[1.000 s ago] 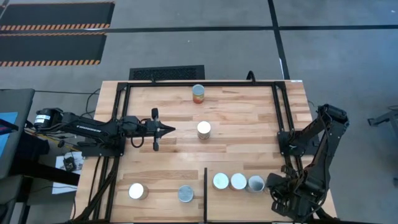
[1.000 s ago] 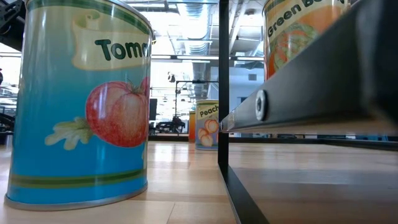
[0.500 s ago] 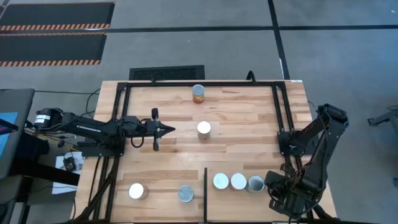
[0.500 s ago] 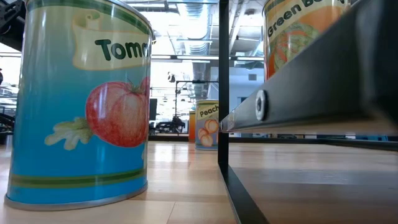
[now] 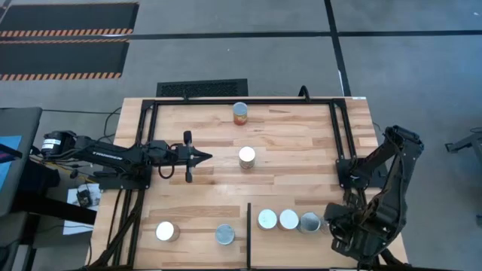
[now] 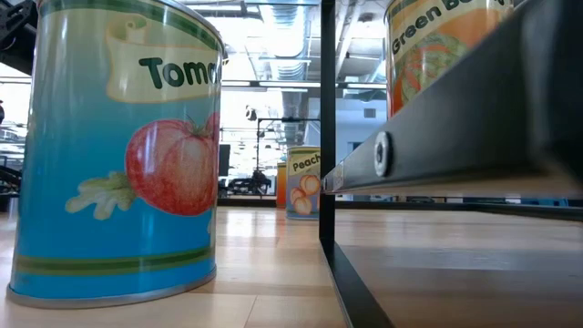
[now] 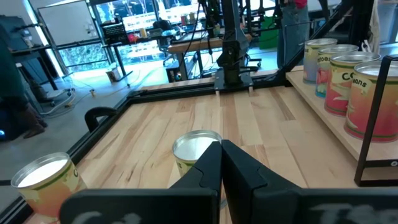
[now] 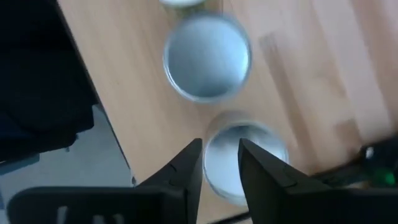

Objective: Pick and place cans onto a shelf
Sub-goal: Put the canned tomatoes on the shelf aligned with the other canned tomatoes

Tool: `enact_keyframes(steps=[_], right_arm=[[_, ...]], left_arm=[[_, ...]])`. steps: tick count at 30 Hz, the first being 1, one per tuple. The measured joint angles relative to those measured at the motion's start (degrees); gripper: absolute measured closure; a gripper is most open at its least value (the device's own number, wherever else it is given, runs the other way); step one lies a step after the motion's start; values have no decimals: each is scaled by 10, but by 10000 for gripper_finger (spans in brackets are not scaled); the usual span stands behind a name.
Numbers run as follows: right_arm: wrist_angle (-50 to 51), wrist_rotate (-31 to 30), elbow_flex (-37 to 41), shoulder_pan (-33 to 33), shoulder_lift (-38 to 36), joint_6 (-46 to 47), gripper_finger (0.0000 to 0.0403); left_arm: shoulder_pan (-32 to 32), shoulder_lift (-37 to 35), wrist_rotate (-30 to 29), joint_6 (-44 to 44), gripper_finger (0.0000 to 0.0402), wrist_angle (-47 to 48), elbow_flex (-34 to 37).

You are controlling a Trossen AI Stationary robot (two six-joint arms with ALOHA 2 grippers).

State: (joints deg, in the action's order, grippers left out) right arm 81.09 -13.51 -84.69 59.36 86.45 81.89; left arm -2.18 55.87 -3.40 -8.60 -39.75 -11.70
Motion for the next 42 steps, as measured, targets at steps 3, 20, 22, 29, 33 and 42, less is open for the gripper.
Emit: enact_keyframes(steps=[3, 20, 22, 29, 33, 42], right_arm=[[-1, -42, -3, -11, -2, -54, 302], [-384, -259, 189, -124, -132, -468, 398], [-479, -244, 245, -156, -158, -533, 398], [-824, -84, 419, -313, -220, -723, 399], [-1000, 37, 485, -411, -211, -789, 400], [-1259, 206, 508, -563, -88, -821, 387]], left_arm=[[0, 0, 0, 0, 401, 0, 0], [0, 0, 1, 0, 401, 2, 0], [0, 0, 2, 0, 401, 2, 0], [0, 0, 2, 3, 401, 5, 0], [0, 0, 2, 9, 401, 14, 0], [0, 0, 1, 24, 401, 18, 0]])
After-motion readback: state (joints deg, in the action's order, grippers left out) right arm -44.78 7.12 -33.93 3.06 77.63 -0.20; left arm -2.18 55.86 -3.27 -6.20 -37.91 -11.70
